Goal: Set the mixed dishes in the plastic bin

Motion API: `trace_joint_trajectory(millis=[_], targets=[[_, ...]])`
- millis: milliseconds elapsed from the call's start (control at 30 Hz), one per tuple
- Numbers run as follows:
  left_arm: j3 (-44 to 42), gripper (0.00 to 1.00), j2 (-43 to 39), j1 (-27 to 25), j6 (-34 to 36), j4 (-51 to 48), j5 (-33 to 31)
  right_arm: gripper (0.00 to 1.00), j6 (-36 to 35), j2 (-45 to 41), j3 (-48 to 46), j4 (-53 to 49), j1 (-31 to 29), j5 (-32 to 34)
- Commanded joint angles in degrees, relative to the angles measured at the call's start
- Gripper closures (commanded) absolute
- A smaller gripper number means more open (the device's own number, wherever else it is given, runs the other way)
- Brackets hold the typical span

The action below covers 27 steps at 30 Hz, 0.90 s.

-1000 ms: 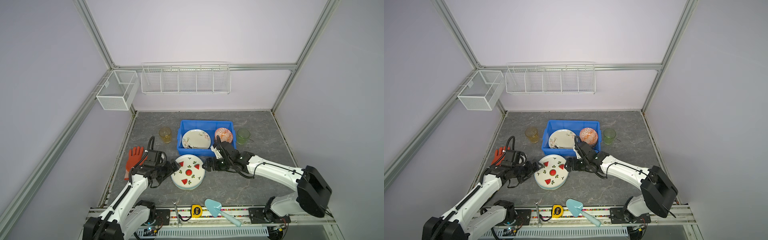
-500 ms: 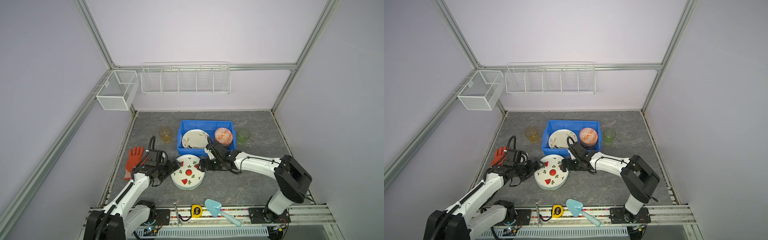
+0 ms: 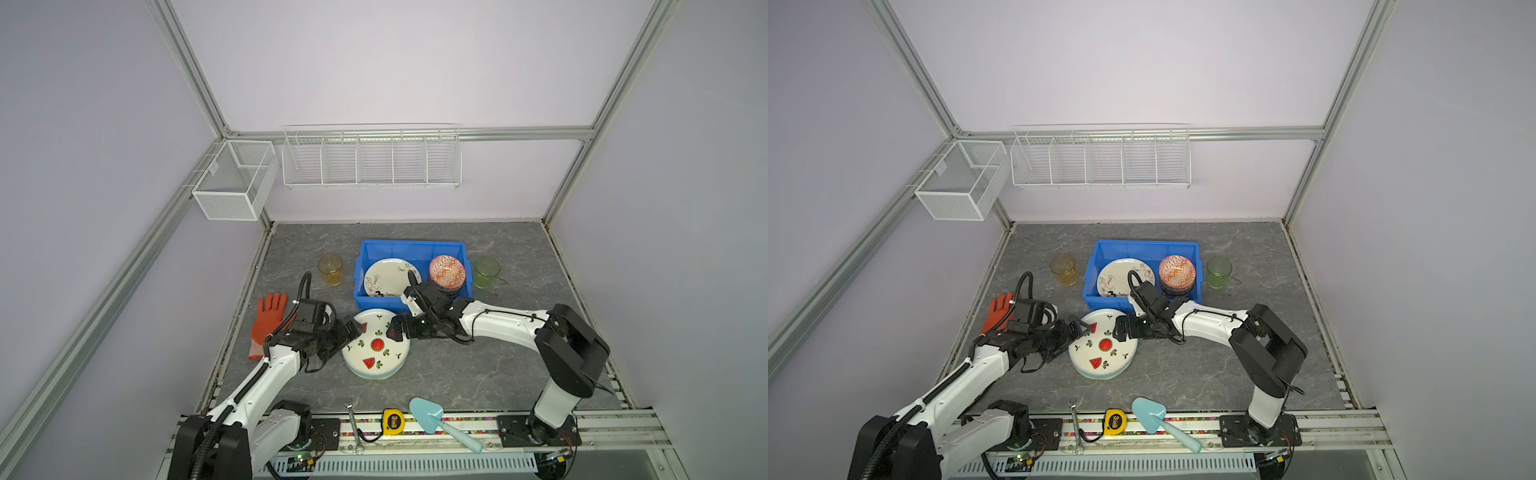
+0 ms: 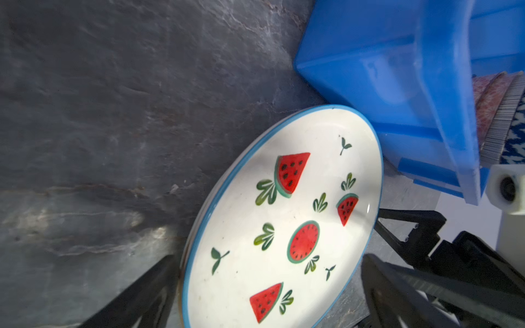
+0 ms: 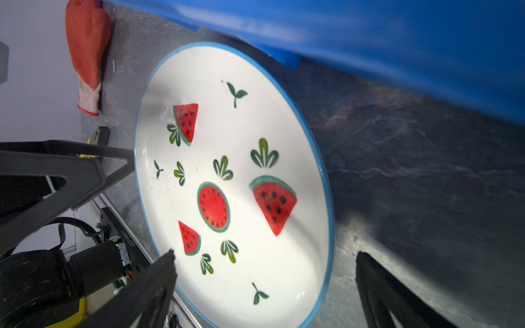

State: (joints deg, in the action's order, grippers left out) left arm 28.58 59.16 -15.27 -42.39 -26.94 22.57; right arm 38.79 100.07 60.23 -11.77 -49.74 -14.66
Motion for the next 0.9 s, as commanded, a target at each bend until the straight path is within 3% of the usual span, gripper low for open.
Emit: trace_joint_trajectory(millis=[0,400,867], targets=[[-1.05,0.0,-1.38,0.39,-1.07,0.28,0.44,0.02,0.34,0.74,0.77,1.98,-0.65,-1.47],[-2.29,0.0,-6.11,0.31,-5.21,2.35,1.87,0.02,1.79,1.13,0.46,4.29,-1.01,-2.67],[-2.78,0.0,-2.08,0.13,-5.4,6.24,3.49,0.03,3.66,0.31,-1.77,7.09,-1.05,-3.8]])
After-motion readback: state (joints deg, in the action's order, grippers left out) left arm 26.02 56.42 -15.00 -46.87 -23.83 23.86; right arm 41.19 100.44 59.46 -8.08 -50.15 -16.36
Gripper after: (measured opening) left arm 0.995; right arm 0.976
